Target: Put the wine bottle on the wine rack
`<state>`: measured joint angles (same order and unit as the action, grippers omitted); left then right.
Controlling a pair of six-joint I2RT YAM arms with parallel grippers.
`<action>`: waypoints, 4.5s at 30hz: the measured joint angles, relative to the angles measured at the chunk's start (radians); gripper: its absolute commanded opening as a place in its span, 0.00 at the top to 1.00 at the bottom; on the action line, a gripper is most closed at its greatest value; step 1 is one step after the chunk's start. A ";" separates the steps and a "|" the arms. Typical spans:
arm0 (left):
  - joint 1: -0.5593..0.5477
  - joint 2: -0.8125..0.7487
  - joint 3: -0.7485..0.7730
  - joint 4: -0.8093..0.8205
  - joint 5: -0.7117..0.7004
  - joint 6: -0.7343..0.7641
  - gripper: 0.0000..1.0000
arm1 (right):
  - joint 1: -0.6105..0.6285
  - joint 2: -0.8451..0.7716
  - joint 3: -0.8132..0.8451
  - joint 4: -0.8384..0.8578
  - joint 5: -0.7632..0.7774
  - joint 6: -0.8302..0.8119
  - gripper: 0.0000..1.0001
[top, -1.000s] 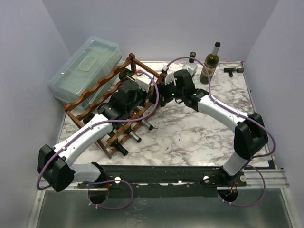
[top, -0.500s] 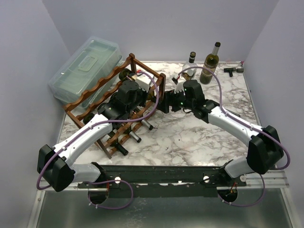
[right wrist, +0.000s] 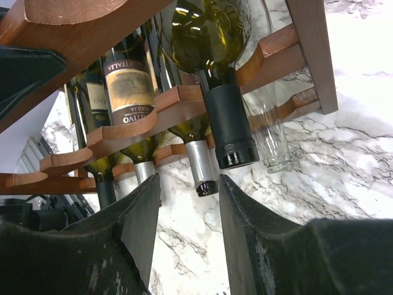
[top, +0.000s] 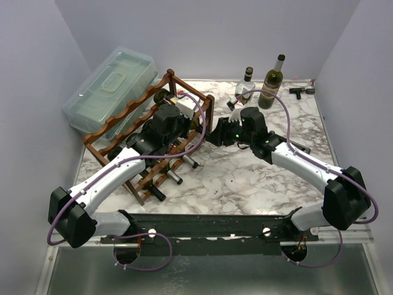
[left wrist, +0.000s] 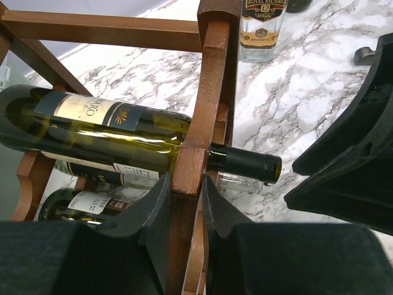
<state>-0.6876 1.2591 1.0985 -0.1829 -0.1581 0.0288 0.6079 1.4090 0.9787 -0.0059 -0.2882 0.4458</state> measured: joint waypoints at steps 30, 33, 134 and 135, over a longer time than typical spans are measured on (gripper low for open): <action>-0.044 0.001 0.000 -0.003 -0.015 0.039 1.00 | 0.006 0.092 0.030 0.097 -0.007 0.053 0.34; -0.049 0.001 0.000 -0.003 -0.027 0.038 0.93 | 0.006 0.040 0.004 0.066 0.007 0.042 0.31; -0.418 -0.114 -0.151 0.167 0.298 0.175 0.08 | -0.261 -0.615 -0.052 -0.535 0.374 0.215 0.99; -0.423 -0.107 -0.151 0.172 0.265 0.182 0.08 | -0.261 -0.615 -0.065 -0.531 0.367 0.225 0.99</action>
<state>-1.1110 1.1519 0.9470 -0.0109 0.1066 0.2108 0.3466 0.7937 0.9134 -0.5369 0.0788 0.6704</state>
